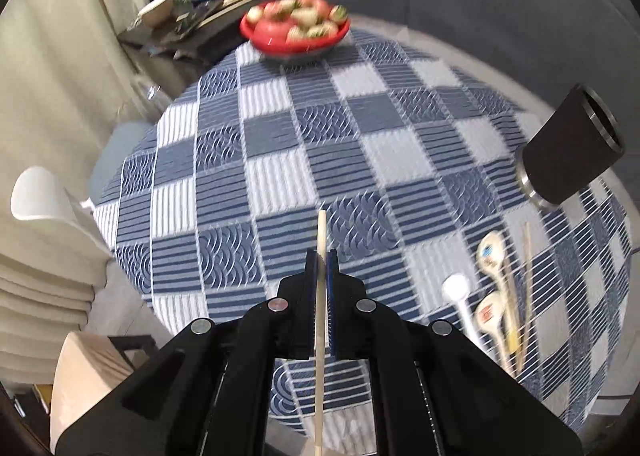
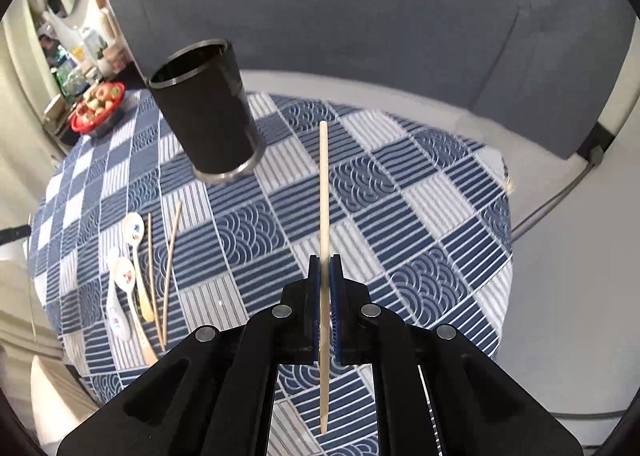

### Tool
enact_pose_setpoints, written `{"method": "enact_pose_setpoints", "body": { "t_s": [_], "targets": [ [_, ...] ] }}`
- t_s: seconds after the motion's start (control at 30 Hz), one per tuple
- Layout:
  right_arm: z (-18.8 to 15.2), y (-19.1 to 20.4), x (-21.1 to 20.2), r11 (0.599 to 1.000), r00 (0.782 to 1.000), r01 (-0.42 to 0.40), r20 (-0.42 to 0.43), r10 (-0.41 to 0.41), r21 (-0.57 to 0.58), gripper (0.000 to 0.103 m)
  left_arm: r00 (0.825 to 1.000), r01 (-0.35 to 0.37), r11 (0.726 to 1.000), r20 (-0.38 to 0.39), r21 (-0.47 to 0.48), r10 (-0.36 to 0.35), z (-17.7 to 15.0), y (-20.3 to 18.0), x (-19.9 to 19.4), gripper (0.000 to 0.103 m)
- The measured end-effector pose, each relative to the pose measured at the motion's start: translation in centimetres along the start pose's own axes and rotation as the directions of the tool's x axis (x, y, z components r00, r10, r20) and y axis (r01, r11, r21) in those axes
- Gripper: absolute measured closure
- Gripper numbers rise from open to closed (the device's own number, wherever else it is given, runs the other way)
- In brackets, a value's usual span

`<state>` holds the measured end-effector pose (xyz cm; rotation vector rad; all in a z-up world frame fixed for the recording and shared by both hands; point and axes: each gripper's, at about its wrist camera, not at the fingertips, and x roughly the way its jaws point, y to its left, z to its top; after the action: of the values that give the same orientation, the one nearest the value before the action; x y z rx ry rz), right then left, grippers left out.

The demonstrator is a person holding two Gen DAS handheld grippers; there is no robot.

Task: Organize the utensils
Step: 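Carry both chopsticks over the black cup and lower them in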

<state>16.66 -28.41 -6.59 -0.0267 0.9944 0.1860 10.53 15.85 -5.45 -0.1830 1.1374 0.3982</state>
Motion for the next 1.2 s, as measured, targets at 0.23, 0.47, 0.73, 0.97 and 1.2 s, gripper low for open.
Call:
{"method": "enact_pose_setpoints", "body": {
  "t_s": [0.23, 0.47, 0.73, 0.97, 1.2],
  "targets": [
    [3.2, -1.6, -2.6, 0.996, 0.992, -0.044, 0.121, 0.035, 0.076, 0.098, 0.995, 0.036, 0.996, 0.09, 0.08, -0.043, 5.6, -3.1, -2.6, 0.098],
    [7.8, -0.2, -4.8, 0.996, 0.959, -0.078, 0.276, 0.061, 0.053, 0.098, 0.975, 0.108, 0.977, 0.175, 0.183, -0.141, 12.2, -7.2, -5.0, 0.098],
    [12.4, 1.8, -4.8, 0.991, 0.905, -0.125, 0.414, 0.097, 0.041, 0.098, 0.939, 0.145, 0.925, 0.247, 0.351, -0.24, 18.0, -13.6, -6.0, 0.098],
    [15.4, 4.1, -3.1, 0.984, 0.888, -0.176, 0.433, 0.156, 0.007, 0.098, 0.89, 0.273, 0.869, 0.234, 0.412, -0.391, 21.3, -17.0, -6.8, 0.098],
    [16.9, 6.4, -1.6, 0.955, 0.826, -0.292, 0.488, 0.281, -0.056, 0.098, 0.807, 0.379, 0.788, 0.242, 0.486, -0.538, 22.5, -20.1, -8.3, 0.098]
  ]
}}
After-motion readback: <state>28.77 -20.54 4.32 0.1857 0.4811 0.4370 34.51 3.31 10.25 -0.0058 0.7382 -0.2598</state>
